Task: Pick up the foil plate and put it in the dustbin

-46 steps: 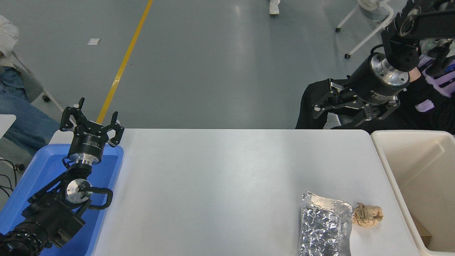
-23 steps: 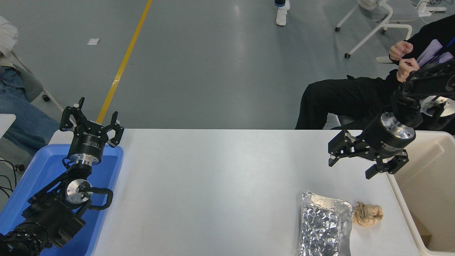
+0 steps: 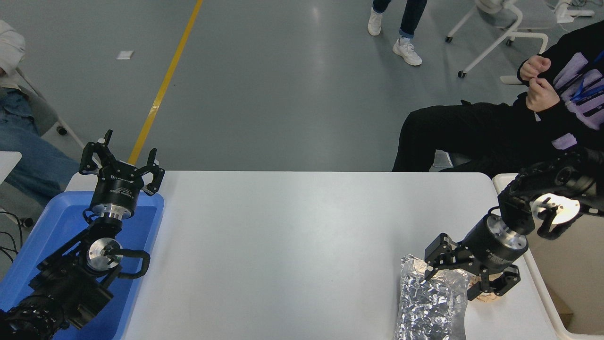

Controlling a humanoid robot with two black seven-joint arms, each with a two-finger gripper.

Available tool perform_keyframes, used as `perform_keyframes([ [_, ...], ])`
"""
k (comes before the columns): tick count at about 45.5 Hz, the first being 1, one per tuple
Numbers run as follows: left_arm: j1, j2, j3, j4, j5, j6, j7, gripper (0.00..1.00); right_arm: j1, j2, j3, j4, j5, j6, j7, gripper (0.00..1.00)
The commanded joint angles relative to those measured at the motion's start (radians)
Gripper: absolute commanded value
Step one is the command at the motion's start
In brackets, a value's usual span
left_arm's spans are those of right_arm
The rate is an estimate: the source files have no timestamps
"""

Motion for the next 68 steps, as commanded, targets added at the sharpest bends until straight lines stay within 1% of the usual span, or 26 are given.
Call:
perform_keyframes([
  [1, 0.0, 0.0, 0.0, 0.0, -0.001, 0.0, 0.0, 0.99, -0.099, 0.001, 0.015, -0.007, -0.076, -0.185, -0.001, 0.91],
  [6, 0.0, 0.0, 0.0, 0.0, 0.001, 0.0, 0.0, 0.99, -0.125, 0.004, 0.023, -0.007, -0.188, -0.193, -0.002, 0.91],
  [10, 0.0, 0.0, 0.0, 0.0, 0.001, 0.0, 0.001, 0.99, -0.137, 0.001, 0.025, -0.007, -0.226, -0.203, -0.002, 0.91],
  [20, 0.0, 0.0, 0.0, 0.0, -0.001, 0.0, 0.0, 0.99, -0.192, 0.0, 0.043, -0.012, -0.226, -0.223, -0.001, 0.91],
  [23, 0.0, 0.0, 0.0, 0.0, 0.001, 0.0, 0.0, 0.99, -0.226, 0.0, 0.063, -0.016, -0.22, -0.268, -0.002, 0.91],
  [29, 0.0, 0.0, 0.0, 0.0, -0.001, 0.0, 0.0, 0.99, -0.284, 0.006, 0.069, -0.026, -0.216, -0.409, -0.001, 0.91],
  [35, 0.0, 0.0, 0.0, 0.0, 0.001, 0.0, 0.0, 0.99, -0.291, 0.005, 0.069, -0.026, -0.214, -0.45, -0.001, 0.91],
  [39, 0.0, 0.0, 0.0, 0.0, 0.001, 0.0, 0.0, 0.99, -0.286, -0.003, 0.069, -0.026, -0.211, -0.452, -0.002, 0.78],
  [41, 0.0, 0.0, 0.0, 0.0, -0.001, 0.0, 0.0, 0.99, -0.283, -0.006, 0.068, -0.026, -0.194, -0.447, -0.002, 0.67],
  [44, 0.0, 0.0, 0.0, 0.0, -0.001, 0.0, 0.0, 0.99, -0.283, -0.011, 0.064, -0.026, -0.156, -0.447, -0.001, 0.62],
  [48, 0.0, 0.0, 0.0, 0.0, 0.001, 0.0, 0.0, 0.99, -0.281, -0.014, 0.06, -0.021, -0.139, -0.437, -0.001, 0.44],
  [51, 0.0, 0.0, 0.0, 0.0, -0.001, 0.0, 0.0, 0.99, -0.28, -0.014, 0.054, -0.018, -0.134, -0.432, -0.001, 0.28],
  [52, 0.0, 0.0, 0.0, 0.0, 0.001, 0.0, 0.0, 0.99, -0.28, -0.015, 0.054, -0.016, -0.134, -0.432, -0.001, 0.25],
  [57, 0.0, 0.0, 0.0, 0.0, 0.001, 0.0, 0.0, 0.99, -0.28, -0.019, 0.052, -0.012, -0.133, -0.43, -0.001, 0.15],
  [59, 0.0, 0.0, 0.0, 0.0, -0.001, 0.0, 0.0, 0.99, -0.28, -0.019, 0.052, -0.009, -0.133, -0.43, -0.001, 0.09],
  [61, 0.0, 0.0, 0.0, 0.0, -0.001, 0.0, 0.0, 0.99, -0.28, -0.019, 0.052, -0.003, -0.133, -0.427, -0.001, 0.01],
  [68, 0.0, 0.0, 0.0, 0.0, -0.001, 0.0, 0.0, 0.99, -0.274, -0.023, 0.052, 0.013, -0.131, -0.397, -0.001, 0.0],
])
